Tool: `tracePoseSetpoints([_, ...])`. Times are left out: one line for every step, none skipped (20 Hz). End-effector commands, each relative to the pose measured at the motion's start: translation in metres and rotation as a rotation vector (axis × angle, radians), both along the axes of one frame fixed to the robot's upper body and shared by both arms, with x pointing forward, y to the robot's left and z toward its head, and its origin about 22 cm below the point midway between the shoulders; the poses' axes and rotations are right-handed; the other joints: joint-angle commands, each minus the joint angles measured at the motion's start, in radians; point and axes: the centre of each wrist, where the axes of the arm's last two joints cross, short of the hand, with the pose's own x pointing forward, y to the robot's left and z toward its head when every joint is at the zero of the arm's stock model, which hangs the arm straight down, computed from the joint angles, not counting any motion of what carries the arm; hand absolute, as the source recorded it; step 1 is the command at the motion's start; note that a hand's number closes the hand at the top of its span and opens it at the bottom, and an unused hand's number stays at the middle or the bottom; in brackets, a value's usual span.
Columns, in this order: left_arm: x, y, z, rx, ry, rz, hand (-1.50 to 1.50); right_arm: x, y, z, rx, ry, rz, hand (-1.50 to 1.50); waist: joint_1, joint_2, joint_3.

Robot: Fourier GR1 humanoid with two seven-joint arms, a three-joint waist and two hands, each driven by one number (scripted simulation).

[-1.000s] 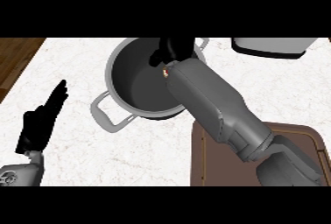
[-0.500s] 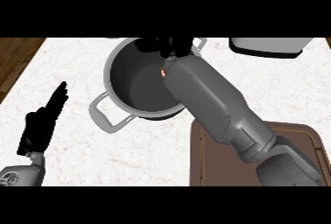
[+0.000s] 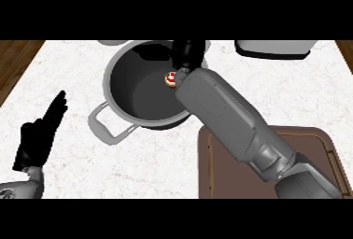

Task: Pick the cupcake from the tray and place it in the pot

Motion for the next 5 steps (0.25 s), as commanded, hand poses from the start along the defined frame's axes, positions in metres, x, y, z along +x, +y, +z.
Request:
tracePoseSetpoints([-0.03, 0.0, -0.016, 0.005, 0.005, 0.04, 0.0, -0.011, -0.009, -0.023, 0.076, 0.011, 0.057, -1.5, -0.027, -0.011, 0.0])
tracePoseSetpoints([-0.004, 0.021, -0.004, 0.017, 0.01, 0.048, 0.0, -0.024, 0.001, -0.025, 0.087, -0.009, 0.079, -1.5, -0.041, -0.012, 0.0])
tracePoseSetpoints([-0.023, 0.018, -0.016, 0.014, 0.007, 0.058, 0.0, -0.024, -0.005, -0.031, 0.088, -0.012, 0.07, -1.5, -0.049, -0.015, 0.0])
tracePoseSetpoints([-0.015, 0.018, -0.008, 0.0, 0.013, 0.071, 0.0, -0.029, -0.005, -0.035, 0.1, -0.013, 0.083, -1.5, -0.057, -0.016, 0.0])
tracePoseSetpoints([-0.023, 0.03, -0.003, 0.016, 0.014, 0.088, 0.0, -0.037, -0.012, -0.041, 0.118, -0.034, 0.088, -1.5, -0.074, -0.021, 0.0])
